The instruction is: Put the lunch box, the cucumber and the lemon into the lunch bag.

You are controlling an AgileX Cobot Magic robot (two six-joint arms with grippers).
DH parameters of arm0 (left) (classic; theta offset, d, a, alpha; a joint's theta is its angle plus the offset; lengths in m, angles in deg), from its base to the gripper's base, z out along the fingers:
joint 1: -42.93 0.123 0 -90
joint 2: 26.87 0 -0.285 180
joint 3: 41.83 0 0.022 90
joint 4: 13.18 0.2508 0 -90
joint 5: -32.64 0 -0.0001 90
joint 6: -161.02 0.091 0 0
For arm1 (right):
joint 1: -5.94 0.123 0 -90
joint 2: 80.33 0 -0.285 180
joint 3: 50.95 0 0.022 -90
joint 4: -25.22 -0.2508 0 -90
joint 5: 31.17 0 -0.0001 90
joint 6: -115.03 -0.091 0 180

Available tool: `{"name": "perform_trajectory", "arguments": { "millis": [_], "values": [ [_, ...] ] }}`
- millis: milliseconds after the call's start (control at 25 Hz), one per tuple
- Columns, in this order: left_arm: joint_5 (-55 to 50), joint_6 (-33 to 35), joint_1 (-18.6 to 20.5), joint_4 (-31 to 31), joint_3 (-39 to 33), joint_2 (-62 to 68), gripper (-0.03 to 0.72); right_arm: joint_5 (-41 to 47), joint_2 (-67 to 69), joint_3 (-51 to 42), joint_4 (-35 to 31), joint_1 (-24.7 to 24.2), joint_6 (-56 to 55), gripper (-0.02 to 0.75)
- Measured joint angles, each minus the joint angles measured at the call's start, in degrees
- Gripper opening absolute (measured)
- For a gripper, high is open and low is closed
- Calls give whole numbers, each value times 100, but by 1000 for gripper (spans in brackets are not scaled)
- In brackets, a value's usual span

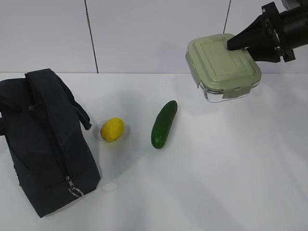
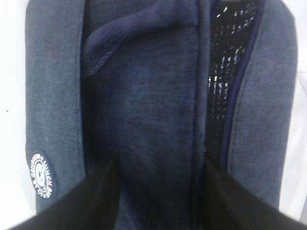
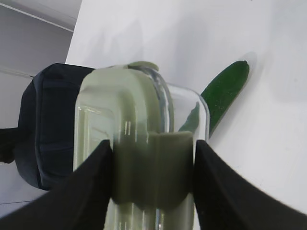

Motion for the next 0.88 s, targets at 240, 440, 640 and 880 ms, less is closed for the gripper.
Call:
{"name": "perform_trajectory", "arguments": {
  "millis": [240,440,640,880],
  "values": [
    [28,468,0,-220,36,165,93,0,0,0,0,0,0,382],
    [33,930,0,-231,36,165,11,0,-29,0,0,0,-64,381],
    [-76,1445,0,-242,36,165,8,0,-218,0,0,23,-75,381],
    [-155,1785,-236,-496,36,165,8,0,-285,0,-9,422,-87,380]
  ]
}}
